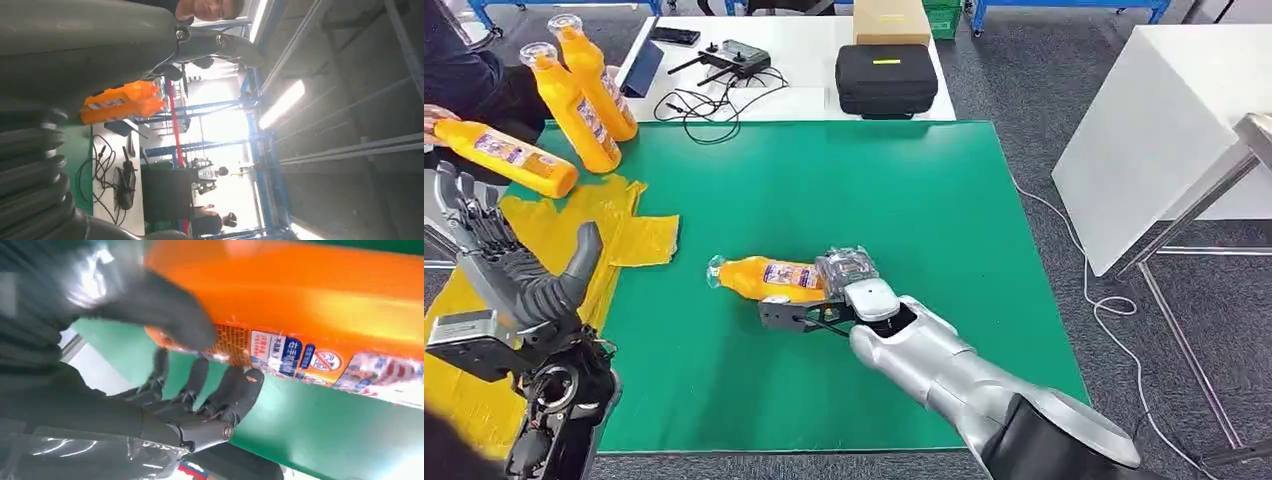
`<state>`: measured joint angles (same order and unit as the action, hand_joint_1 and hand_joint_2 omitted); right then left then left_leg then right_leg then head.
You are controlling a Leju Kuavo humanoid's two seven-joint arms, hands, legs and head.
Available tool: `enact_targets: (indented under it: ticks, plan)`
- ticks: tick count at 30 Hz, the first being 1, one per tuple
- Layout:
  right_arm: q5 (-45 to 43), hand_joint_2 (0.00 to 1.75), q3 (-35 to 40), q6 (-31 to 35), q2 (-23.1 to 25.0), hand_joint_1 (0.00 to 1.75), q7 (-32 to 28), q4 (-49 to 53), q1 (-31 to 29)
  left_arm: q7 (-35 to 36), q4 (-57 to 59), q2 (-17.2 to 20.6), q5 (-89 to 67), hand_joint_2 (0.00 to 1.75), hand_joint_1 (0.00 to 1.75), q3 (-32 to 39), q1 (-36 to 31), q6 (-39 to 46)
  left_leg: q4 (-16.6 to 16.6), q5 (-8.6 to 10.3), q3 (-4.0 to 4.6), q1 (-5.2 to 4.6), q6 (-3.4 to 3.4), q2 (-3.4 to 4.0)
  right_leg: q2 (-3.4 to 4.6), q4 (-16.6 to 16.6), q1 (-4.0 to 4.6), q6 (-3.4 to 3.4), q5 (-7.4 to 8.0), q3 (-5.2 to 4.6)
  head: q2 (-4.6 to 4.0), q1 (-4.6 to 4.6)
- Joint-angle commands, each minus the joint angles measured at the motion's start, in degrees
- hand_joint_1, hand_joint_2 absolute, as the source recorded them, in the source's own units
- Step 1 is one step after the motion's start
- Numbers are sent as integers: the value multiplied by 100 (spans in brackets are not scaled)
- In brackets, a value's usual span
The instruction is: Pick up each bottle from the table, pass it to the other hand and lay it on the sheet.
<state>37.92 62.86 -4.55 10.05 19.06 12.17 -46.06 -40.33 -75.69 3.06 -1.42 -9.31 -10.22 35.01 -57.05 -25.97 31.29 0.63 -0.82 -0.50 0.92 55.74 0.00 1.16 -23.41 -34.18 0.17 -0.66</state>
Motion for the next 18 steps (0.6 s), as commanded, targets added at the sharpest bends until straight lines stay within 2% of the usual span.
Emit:
enact_targets:
  ticks: [1, 2, 7, 8, 18]
  plan:
    - [114, 175, 232, -646, -82, 9, 94, -286, 392, 33, -37, 48, 72, 175, 0, 33, 61, -17, 12, 2, -23, 1, 0, -9, -16, -13, 2, 1, -1, 27, 0, -2]
    - [124, 175, 244, -753, -80, 0, 144, -308, 404, 33, -57, 48, 74, 175, 0, 45, 85, -19, 15, 2, -29, 4, 1, -10, -20, -17, 5, 1, 0, 35, 0, 4]
    - [191, 175, 305, -909, -116, 0, 168, -283, 479, 33, -141, 44, 63, 175, 0, 71, 147, 13, 11, -5, -53, 4, 10, 2, -1, -14, 4, 0, 2, 48, 0, -4]
    - [195, 175, 304, -925, -122, 0, 174, -283, 501, 33, -153, 45, 62, 175, 0, 76, 153, 20, 19, 2, -49, 3, 10, -11, -20, -21, 4, 1, 4, 51, 0, 4]
    - [181, 175, 253, -861, -142, 0, 175, -279, 529, 33, -185, -4, 24, 175, 0, 74, 168, 57, 16, 1, -76, 4, 9, -5, -15, -22, 6, 0, 4, 79, 0, 2]
